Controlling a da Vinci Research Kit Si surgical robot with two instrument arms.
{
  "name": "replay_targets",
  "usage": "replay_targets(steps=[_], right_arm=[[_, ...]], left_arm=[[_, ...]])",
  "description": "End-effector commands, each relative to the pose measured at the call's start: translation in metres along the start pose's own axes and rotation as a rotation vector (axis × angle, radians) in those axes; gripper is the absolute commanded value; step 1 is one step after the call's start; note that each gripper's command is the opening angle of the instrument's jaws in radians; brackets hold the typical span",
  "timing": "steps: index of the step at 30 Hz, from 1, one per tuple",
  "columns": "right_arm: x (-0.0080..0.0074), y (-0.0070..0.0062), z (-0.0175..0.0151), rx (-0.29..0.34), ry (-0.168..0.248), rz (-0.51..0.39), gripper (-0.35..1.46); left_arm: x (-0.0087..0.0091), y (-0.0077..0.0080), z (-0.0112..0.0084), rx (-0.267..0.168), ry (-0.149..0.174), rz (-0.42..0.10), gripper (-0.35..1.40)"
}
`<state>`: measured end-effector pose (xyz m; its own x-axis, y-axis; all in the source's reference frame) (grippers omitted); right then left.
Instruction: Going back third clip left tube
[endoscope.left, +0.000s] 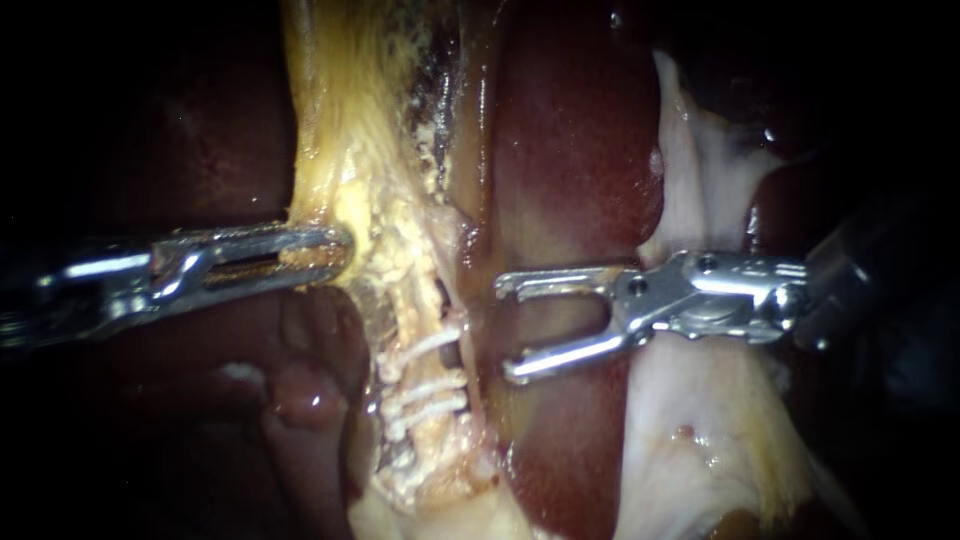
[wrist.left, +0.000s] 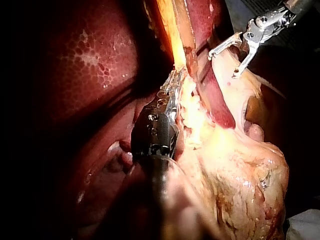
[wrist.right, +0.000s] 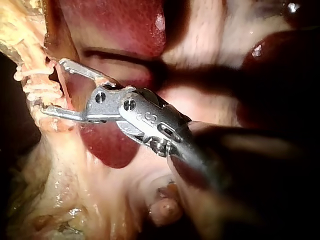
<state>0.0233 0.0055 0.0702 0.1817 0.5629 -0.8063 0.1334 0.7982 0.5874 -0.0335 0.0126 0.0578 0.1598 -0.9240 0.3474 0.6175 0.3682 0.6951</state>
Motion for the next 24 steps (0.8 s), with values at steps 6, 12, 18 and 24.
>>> replay_targets(steps=[6,12,18,24], right_arm=[[0.0018,-0.001,-0.0012,0.008,0.019,-0.03,0.6],[0.0033,-0.0017,-0.0018,0.011,0.029,-0.046,0.6],[0.0036,-0.002,-0.0019,0.011,0.028,-0.069,0.6],[0.0037,-0.002,-0.0019,0.012,0.027,-0.104,0.6]], left_arm=[[0.0,0.0001,0.0001,0.0,0.0,0.0,-0.35],[0.0005,0.0002,0.0007,-0.002,-0.003,0.003,-0.35],[0.0019,0.0009,0.0032,-0.012,0.007,0.012,-0.35],[0.0025,0.003,0.0067,-0.014,0.035,0.022,-0.35]])
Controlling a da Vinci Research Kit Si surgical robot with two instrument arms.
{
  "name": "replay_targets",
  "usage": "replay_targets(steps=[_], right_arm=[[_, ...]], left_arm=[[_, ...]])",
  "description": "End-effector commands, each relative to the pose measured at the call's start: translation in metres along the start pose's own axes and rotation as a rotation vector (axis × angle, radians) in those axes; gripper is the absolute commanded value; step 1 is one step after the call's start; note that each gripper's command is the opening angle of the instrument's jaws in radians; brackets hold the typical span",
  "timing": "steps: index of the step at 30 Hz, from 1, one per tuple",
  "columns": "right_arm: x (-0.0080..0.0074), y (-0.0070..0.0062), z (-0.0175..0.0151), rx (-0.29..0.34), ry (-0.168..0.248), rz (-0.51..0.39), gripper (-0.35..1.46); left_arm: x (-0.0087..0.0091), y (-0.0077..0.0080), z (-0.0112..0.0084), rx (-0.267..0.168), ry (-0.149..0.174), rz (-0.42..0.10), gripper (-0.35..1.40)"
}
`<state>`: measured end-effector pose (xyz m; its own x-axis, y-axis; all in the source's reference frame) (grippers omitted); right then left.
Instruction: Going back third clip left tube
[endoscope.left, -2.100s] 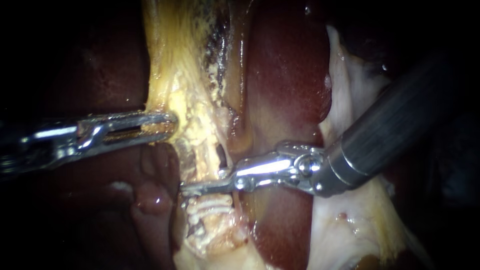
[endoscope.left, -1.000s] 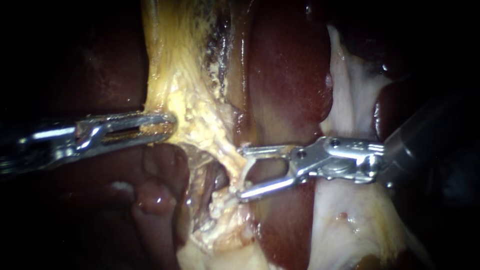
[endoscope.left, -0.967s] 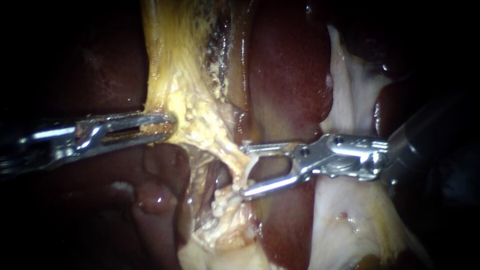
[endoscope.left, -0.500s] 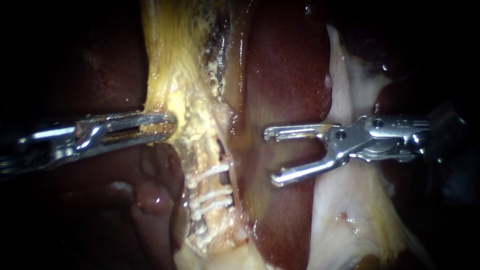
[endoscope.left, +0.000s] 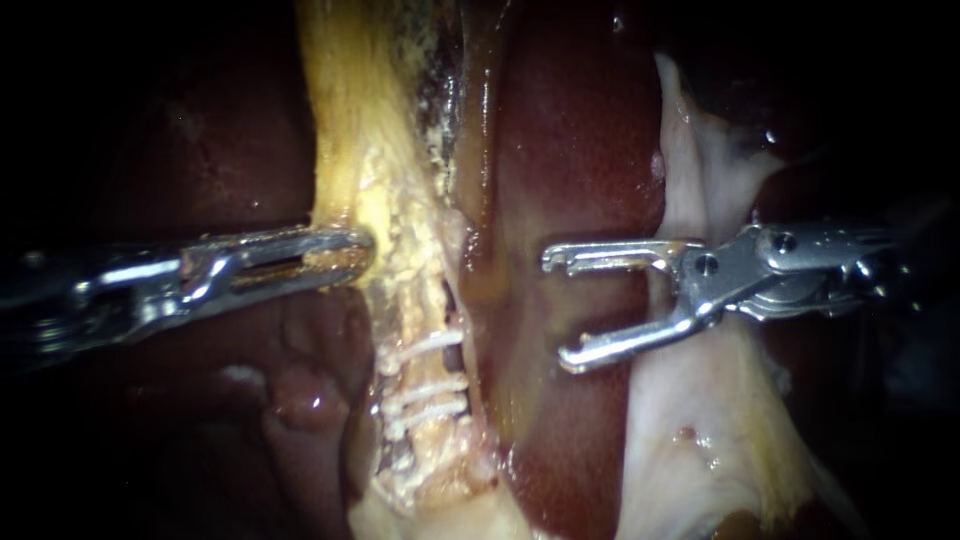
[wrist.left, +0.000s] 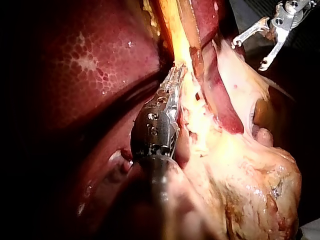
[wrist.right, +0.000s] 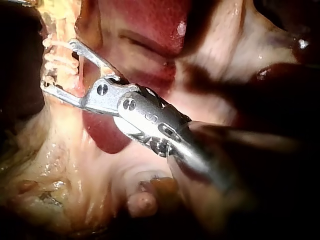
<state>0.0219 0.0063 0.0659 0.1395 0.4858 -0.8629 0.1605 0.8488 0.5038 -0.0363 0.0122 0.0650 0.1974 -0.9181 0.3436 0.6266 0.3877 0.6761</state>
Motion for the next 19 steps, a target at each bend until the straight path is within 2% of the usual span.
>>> replay_targets(steps=[1,7,19], right_arm=[[0.0,0.0,0.0,0.001,-0.001,-0.003,0.6],[0.0002,0.0,-0.0001,0.002,-0.003,-0.037,0.6],[0.0006,0.0001,-0.0004,0.003,-0.003,-0.052,0.6]], left_arm=[[-0.0001,0.0003,0.0007,0.003,0.007,-0.006,-0.35],[0.0,0.0008,0.0024,0.017,0.019,-0.014,-0.35],[0.0002,0.0001,0.0021,0.017,0.023,-0.014,-0.35]])
